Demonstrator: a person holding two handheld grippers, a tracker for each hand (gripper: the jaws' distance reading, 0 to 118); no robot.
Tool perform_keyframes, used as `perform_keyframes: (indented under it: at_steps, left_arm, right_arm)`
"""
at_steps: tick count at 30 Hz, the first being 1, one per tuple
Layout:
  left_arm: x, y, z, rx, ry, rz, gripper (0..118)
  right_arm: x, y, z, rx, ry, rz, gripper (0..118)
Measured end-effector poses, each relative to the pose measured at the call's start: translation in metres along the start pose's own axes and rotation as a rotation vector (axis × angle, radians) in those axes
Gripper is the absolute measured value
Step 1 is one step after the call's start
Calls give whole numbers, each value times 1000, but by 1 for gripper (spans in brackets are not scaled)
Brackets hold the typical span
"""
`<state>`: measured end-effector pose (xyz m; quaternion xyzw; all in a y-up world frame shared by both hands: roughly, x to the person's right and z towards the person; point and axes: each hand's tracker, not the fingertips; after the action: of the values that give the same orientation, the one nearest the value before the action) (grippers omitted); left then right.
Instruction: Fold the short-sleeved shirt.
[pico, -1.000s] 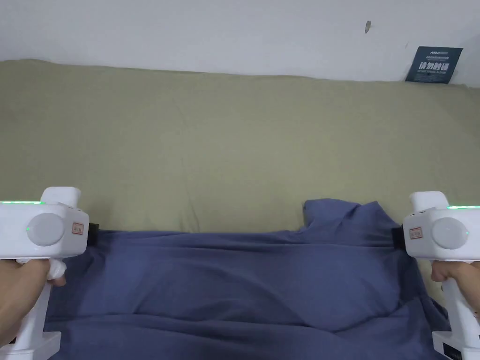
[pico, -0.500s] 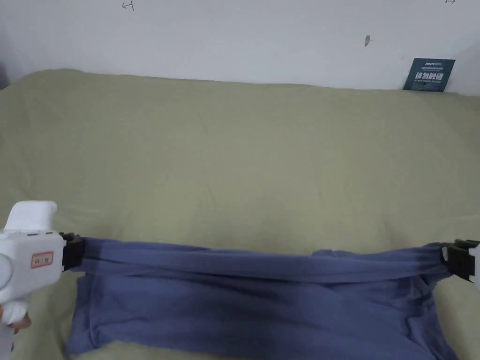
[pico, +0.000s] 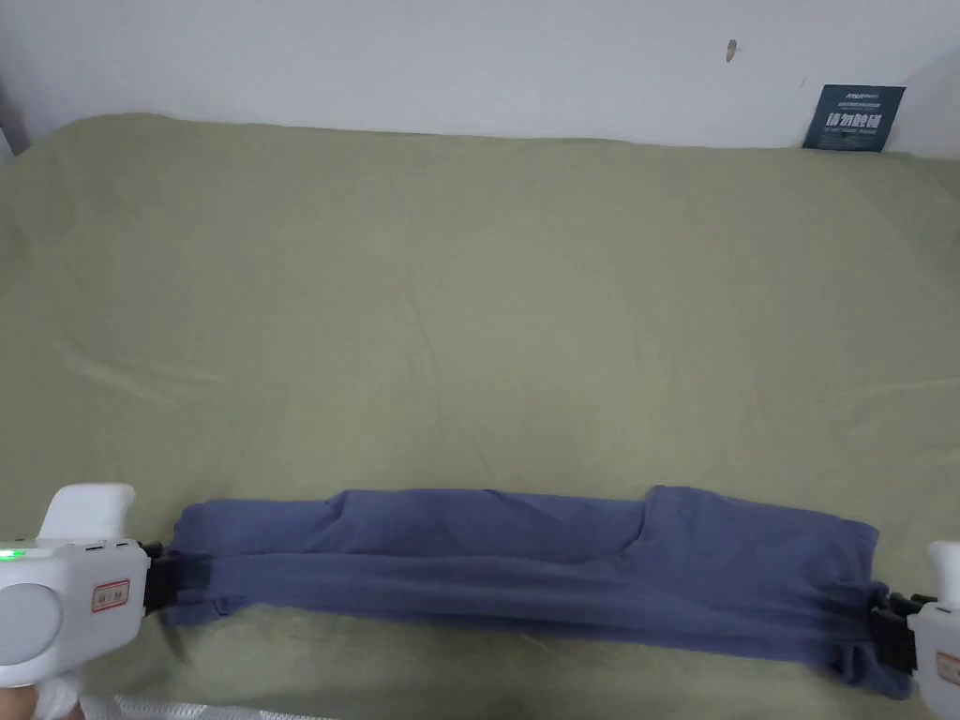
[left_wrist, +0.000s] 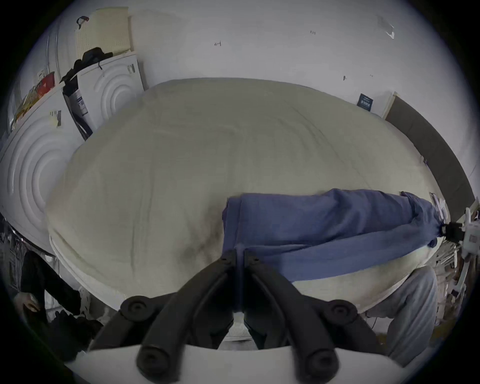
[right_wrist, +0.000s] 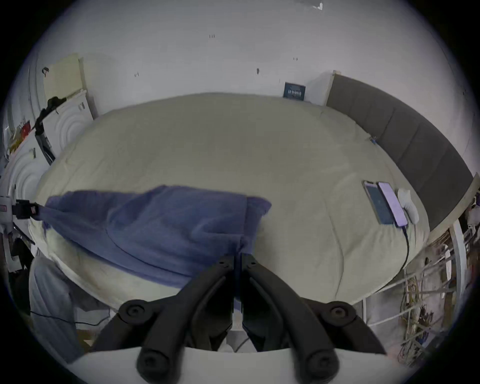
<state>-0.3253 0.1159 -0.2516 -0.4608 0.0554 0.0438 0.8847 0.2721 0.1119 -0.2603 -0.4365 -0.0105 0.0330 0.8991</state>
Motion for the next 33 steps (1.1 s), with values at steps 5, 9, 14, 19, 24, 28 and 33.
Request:
perform_keyframes:
  at_steps: [5, 9, 14, 19, 24, 28, 33]
  left_arm:
    - [1, 2, -1, 4, 6, 35, 42]
    - [2, 6, 13, 55, 8, 60, 116]
    - [1, 19, 26, 91, 4, 57, 97]
    - [-2, 30, 26, 135, -19, 78, 0]
    - [-40, 44, 17, 71, -130, 195, 0]
    - [-69, 56, 5, -18, -245, 239, 0]
    - [-106, 60, -21, -157, -608, 328, 0]
  right_arm:
    - [-9, 0, -2, -16, -42, -5, 48]
    - [-18, 8, 21, 81, -80, 4, 106]
    - [-59, 31, 44, 172, -30, 35, 97]
    - [-109, 44, 46, 288, -20, 44, 1]
    - [-152, 50, 50, 337, -3, 53, 1]
    - [-177, 48, 49, 360, 2, 59, 1]
    - [-197, 44, 52, 369, 10, 79, 1]
